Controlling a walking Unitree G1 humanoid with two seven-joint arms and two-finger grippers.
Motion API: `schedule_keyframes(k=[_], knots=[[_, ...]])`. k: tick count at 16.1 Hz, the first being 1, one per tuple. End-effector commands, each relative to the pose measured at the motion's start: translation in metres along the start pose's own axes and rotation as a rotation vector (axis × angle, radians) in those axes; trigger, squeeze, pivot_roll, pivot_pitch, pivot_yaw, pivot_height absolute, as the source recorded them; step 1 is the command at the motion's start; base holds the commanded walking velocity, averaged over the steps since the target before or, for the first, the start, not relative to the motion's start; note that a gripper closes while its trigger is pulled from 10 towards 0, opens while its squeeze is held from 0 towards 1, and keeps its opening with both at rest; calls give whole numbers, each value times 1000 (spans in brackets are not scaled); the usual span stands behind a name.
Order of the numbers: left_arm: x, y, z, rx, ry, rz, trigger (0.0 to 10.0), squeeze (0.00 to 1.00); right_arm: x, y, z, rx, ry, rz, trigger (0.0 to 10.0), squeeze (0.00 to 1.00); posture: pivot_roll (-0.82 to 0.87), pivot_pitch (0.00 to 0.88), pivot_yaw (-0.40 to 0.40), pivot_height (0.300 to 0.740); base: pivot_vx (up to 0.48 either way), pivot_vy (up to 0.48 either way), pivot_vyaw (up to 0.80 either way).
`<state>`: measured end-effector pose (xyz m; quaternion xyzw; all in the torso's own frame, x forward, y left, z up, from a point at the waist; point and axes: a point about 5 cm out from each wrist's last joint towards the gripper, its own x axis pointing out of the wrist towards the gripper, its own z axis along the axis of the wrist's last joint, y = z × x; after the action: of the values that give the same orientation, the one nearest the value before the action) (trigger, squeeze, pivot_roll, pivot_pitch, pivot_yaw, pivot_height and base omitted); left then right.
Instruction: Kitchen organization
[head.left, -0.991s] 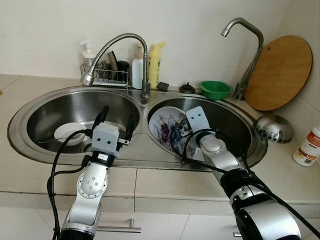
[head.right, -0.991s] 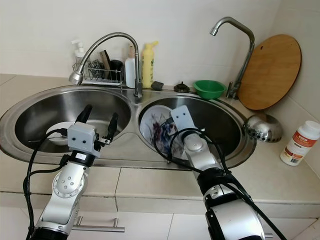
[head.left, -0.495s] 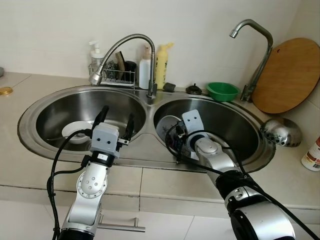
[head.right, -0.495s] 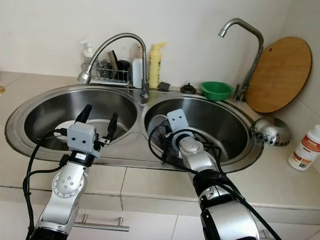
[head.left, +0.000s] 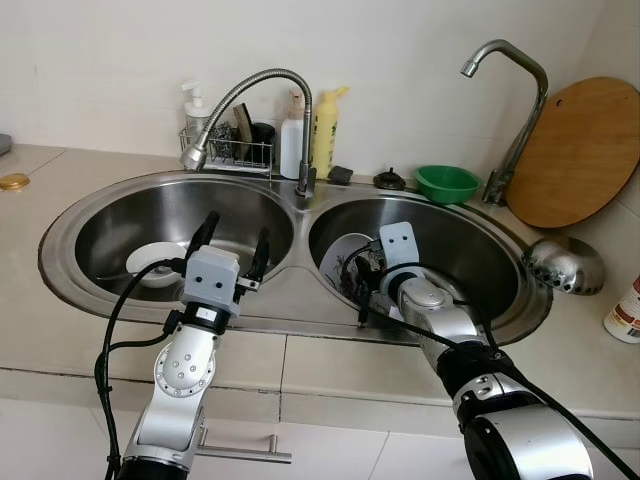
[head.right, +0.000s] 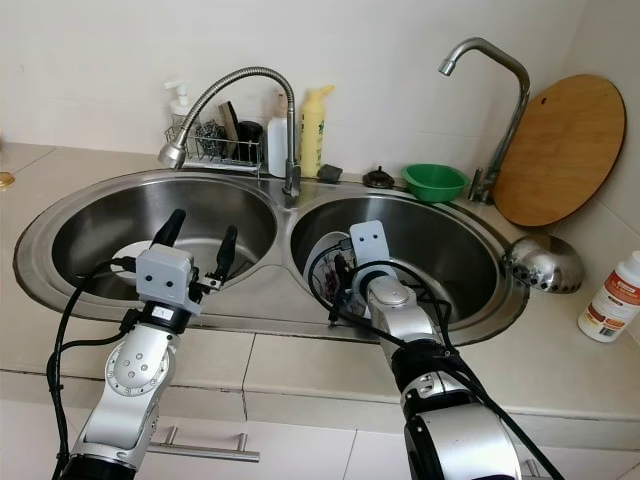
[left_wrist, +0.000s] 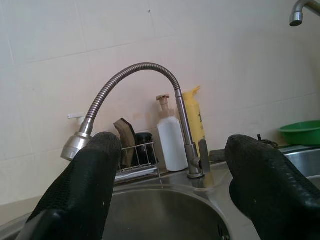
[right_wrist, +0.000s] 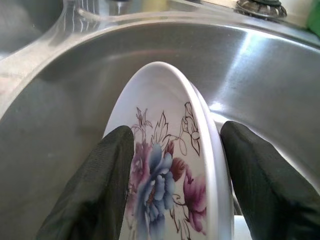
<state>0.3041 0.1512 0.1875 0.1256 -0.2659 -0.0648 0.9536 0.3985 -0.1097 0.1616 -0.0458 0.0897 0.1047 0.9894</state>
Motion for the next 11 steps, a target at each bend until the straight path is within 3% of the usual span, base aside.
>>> schedule_keyframes(k=[1, 6, 9, 11], knots=[[-1, -3, -2, 11, 15, -24, 10000, 0, -2, -5, -4, 143, 0, 27, 10000, 1000, 34, 0, -85, 740, 0, 0, 0], [-2, -4, -4, 10, 22, -28, 10000, 0, -6, -6, -8, 439, -11, 94, 10000, 1000, 27, 0, -80, 740, 0, 0, 0], [-2, -4, -4, 9, 23, -29, 10000, 0, -7, -16, -8, 434, -28, 37, 10000, 1000, 25, 0, -77, 740, 0, 0, 0], [-1, -4, -4, 11, 23, -29, 10000, 0, -8, -30, -3, 493, -64, -43, 10000, 1000, 23, 0, -76, 740, 0, 0, 0]])
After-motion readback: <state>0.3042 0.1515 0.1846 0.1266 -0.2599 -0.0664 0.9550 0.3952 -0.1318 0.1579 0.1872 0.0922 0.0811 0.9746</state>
